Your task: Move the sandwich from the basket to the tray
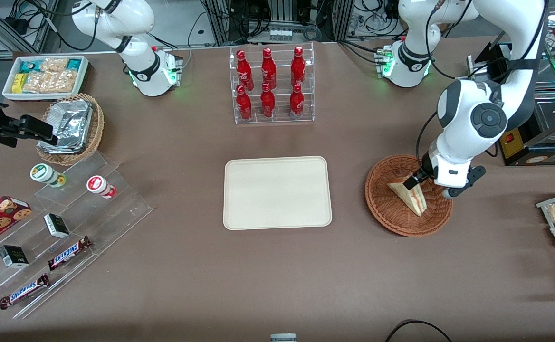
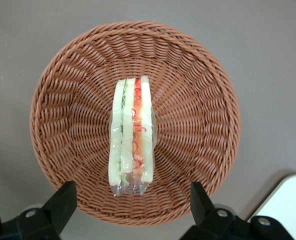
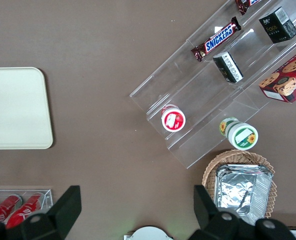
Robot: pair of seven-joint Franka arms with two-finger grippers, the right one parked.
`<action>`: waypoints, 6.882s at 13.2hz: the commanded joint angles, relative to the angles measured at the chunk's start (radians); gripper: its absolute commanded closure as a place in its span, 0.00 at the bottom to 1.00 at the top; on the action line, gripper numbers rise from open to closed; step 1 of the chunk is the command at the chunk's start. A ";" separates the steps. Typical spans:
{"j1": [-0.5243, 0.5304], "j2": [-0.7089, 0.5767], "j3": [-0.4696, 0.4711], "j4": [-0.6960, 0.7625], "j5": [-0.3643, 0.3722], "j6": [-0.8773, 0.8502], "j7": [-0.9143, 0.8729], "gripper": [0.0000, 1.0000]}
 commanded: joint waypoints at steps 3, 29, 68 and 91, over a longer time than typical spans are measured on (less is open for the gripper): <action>0.000 0.041 0.000 -0.008 0.000 0.049 -0.090 0.00; -0.002 0.115 -0.066 0.194 0.011 -0.211 -0.112 1.00; -0.416 0.667 -0.290 0.890 0.253 -0.238 -0.304 0.00; 0.058 0.320 -0.158 0.770 0.157 -0.601 0.578 0.00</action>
